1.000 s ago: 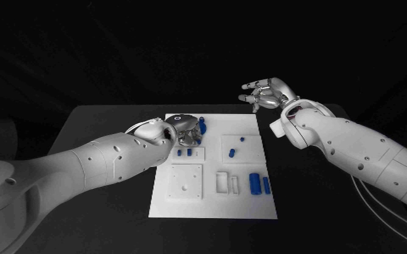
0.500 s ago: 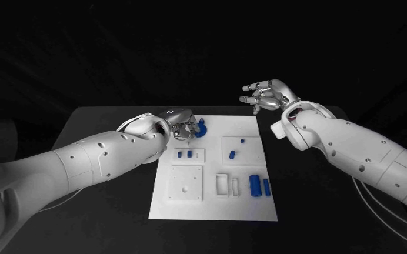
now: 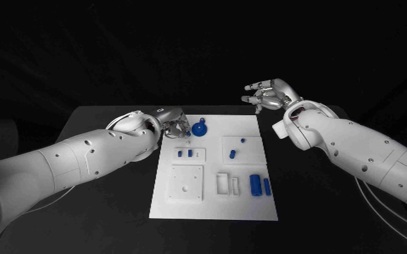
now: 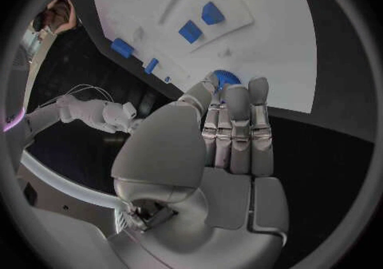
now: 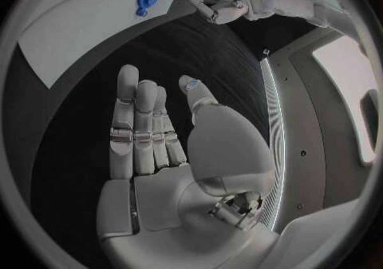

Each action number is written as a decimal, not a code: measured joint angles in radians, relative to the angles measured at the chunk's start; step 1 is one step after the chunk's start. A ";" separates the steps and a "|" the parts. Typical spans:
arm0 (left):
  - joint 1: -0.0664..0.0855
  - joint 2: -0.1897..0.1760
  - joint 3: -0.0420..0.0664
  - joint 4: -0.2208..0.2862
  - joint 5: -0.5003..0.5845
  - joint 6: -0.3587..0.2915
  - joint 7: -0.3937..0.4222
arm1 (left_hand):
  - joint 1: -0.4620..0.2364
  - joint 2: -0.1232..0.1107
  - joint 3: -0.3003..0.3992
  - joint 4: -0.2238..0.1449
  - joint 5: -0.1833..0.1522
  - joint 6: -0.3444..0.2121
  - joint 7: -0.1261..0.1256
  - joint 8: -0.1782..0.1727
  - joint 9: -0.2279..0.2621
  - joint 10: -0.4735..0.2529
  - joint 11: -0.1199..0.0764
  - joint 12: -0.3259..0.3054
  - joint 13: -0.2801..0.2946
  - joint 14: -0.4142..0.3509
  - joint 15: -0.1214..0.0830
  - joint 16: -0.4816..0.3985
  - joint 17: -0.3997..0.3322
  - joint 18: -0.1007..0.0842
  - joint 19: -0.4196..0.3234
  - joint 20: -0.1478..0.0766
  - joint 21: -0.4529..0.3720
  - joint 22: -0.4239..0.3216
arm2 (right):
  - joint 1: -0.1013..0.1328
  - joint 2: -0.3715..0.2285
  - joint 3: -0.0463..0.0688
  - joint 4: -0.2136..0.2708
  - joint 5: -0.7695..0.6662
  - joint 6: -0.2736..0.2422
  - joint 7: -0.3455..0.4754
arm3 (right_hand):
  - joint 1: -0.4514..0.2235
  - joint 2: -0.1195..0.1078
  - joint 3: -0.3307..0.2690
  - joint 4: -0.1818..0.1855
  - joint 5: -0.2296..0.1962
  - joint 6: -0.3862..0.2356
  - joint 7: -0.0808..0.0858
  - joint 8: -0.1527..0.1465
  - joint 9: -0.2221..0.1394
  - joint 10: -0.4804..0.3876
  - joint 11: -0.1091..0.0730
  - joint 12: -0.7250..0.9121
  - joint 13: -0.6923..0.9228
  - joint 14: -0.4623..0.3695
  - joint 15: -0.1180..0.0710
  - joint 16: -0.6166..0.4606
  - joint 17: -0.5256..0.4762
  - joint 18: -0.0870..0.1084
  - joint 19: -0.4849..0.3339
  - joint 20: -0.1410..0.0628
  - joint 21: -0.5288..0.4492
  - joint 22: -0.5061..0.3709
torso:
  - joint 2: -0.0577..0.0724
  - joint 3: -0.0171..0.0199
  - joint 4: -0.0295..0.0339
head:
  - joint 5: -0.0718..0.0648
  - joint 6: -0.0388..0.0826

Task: Assemble the parts on the task board

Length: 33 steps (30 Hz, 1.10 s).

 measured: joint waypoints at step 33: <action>-0.011 0.013 -0.024 -0.032 -0.005 0.068 -0.013 | 0.000 0.000 0.000 0.000 -0.004 0.003 0.004 -0.004 0.000 0.000 0.000 0.000 0.000 0.000 0.000 -0.004 0.000 0.000 0.000 0.000 0.000 0.000 | 0.000 0.000 0.000 0.000 0.000 0.001 0.000 | -0.004 -0.004 0.000 0.000 0.000 0.002 0.002 0.000 0.000 0.000 0.000 0.000 -0.001 0.000 0.000 0.000 0.000 0.000 0.000 0.000 0.000 0.000 | 0.001 0.0001 -0.0017 | 0.004 -0.003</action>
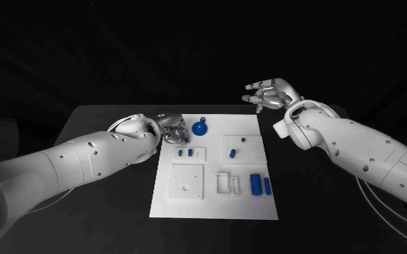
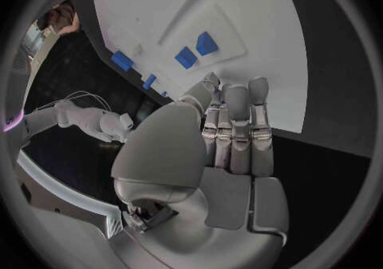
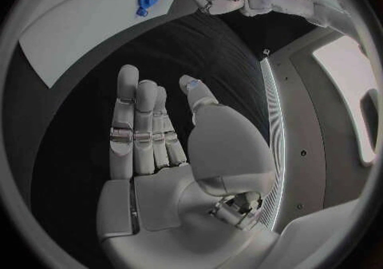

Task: Assemble the parts on the task board

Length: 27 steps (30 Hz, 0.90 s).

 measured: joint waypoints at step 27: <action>-0.002 0.016 -0.003 -0.013 -0.011 0.005 -0.008 | 0.006 0.003 -0.003 -0.003 0.000 -0.002 0.002 0.002 0.000 -0.004 0.004 0.000 0.000 0.000 0.000 0.000 0.001 0.000 0.000 0.000 0.000 0.000 | 0.000 0.000 0.000 -0.001 0.000 0.001 0.000 | 0.000 0.000 0.000 0.000 0.000 0.000 0.000 0.000 0.000 0.000 0.000 0.000 0.000 0.000 0.000 0.000 0.000 0.000 0.000 0.000 0.000 0.000 | 0.000 0.0012 -0.0006 | -0.001 -0.001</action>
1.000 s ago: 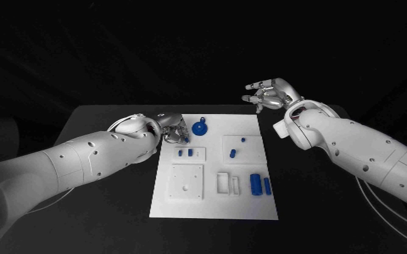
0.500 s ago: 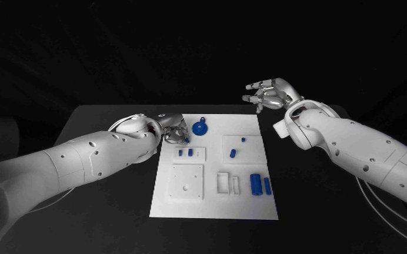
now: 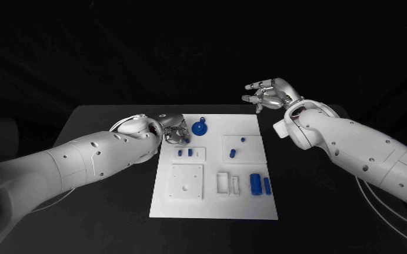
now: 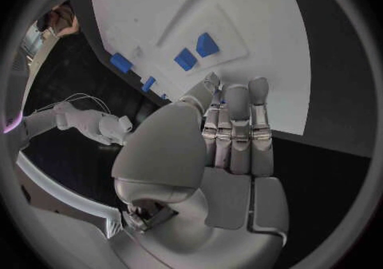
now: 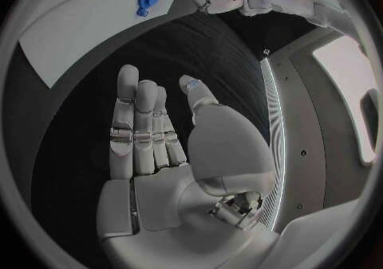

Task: Assemble the parts on the task board

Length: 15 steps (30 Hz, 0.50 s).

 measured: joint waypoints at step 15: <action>-0.001 0.008 0.000 -0.007 -0.002 0.004 -0.004 | 0.000 0.000 -0.003 -0.003 0.000 -0.002 0.001 0.002 0.000 0.000 0.000 0.000 0.000 0.000 0.000 0.000 0.000 0.000 0.000 0.000 0.000 0.001 | 0.000 0.000 0.000 0.000 0.000 0.001 0.000 | 0.000 0.000 0.000 0.000 0.000 0.000 0.000 0.000 0.000 0.000 0.000 0.000 0.000 0.000 0.000 0.000 0.000 0.000 0.000 0.000 0.000 0.000 | 0.000 0.0000 0.0004 | -0.001 0.000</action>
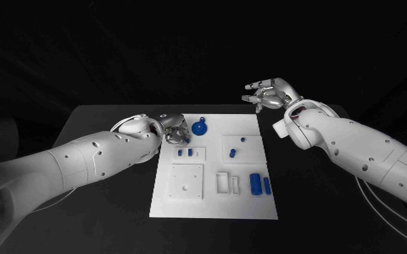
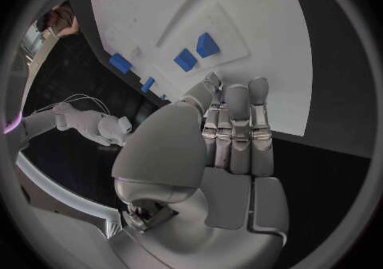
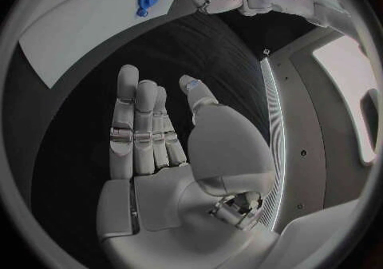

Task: Assemble the parts on the task board

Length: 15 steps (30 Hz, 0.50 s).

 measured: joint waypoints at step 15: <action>0.000 0.002 -0.004 -0.006 -0.001 0.019 -0.011 | 0.000 0.000 0.000 0.000 -0.007 -0.058 0.007 0.003 -0.001 -0.024 0.012 0.000 0.000 -0.004 0.004 -0.004 0.000 0.000 0.000 0.000 -0.004 0.000 | 0.000 -0.001 0.000 0.000 0.000 0.001 0.000 | 0.000 0.000 0.000 0.000 0.000 0.000 0.000 0.000 0.000 0.000 0.000 0.000 -0.001 0.000 0.000 0.000 0.000 0.000 0.000 0.000 0.000 -0.002 | 0.000 -0.0003 0.0002 | -0.002 0.000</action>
